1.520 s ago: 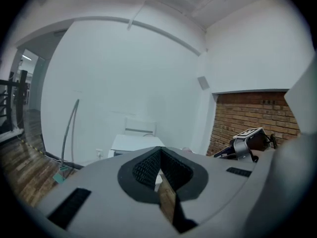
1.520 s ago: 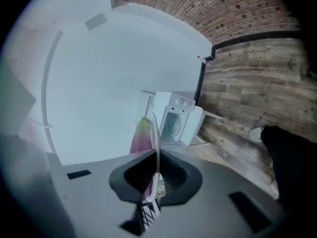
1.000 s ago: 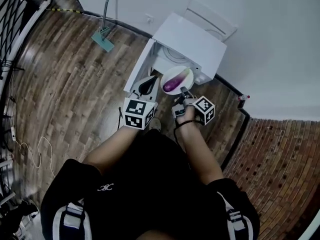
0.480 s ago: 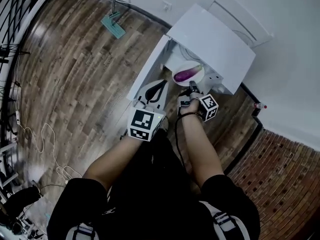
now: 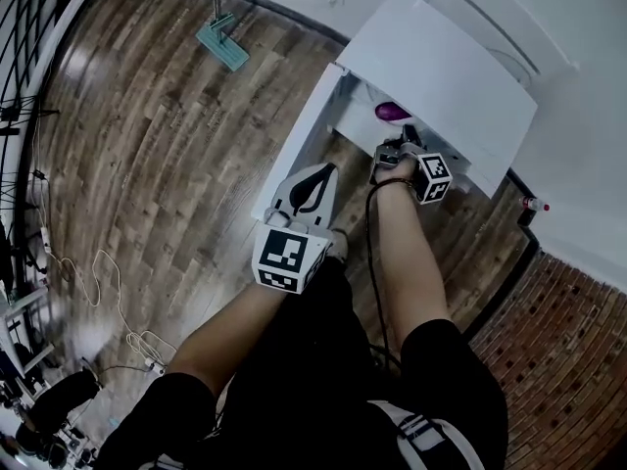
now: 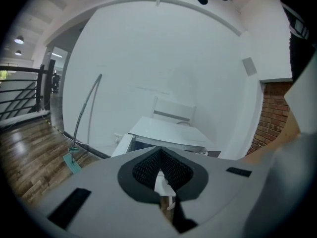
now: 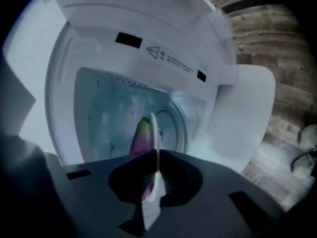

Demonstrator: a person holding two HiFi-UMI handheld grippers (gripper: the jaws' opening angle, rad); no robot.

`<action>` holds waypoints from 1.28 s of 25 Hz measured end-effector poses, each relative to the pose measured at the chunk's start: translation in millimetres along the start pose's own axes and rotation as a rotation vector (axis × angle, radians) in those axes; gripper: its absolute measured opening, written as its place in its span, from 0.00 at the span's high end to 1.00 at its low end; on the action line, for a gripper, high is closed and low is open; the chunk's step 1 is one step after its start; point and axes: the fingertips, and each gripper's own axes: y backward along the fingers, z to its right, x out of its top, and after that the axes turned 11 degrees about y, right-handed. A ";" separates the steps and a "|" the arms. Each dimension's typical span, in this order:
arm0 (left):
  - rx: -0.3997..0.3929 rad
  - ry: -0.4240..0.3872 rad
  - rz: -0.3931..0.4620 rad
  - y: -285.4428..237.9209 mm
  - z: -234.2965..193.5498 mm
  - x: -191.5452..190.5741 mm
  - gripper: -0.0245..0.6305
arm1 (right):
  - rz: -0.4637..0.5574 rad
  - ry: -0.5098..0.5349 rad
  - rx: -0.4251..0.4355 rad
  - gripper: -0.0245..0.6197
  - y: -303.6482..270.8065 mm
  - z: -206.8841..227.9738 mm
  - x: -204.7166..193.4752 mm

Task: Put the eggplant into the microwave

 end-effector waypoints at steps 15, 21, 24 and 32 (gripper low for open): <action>-0.025 -0.047 0.032 -41.4 -22.9 22.6 0.96 | 0.074 0.155 -0.067 0.92 -65.2 14.0 4.7; -0.014 -0.034 0.001 -43.6 -33.2 11.1 0.96 | 0.067 0.508 -0.170 0.79 -65.9 12.3 7.0; -0.019 -0.031 -0.009 -45.1 -31.2 7.0 0.96 | 0.061 0.673 -0.199 0.70 -65.0 9.5 4.2; -0.032 -0.045 -0.033 -49.2 -25.3 -1.7 0.96 | 0.161 0.905 -0.299 0.57 -50.0 11.9 24.5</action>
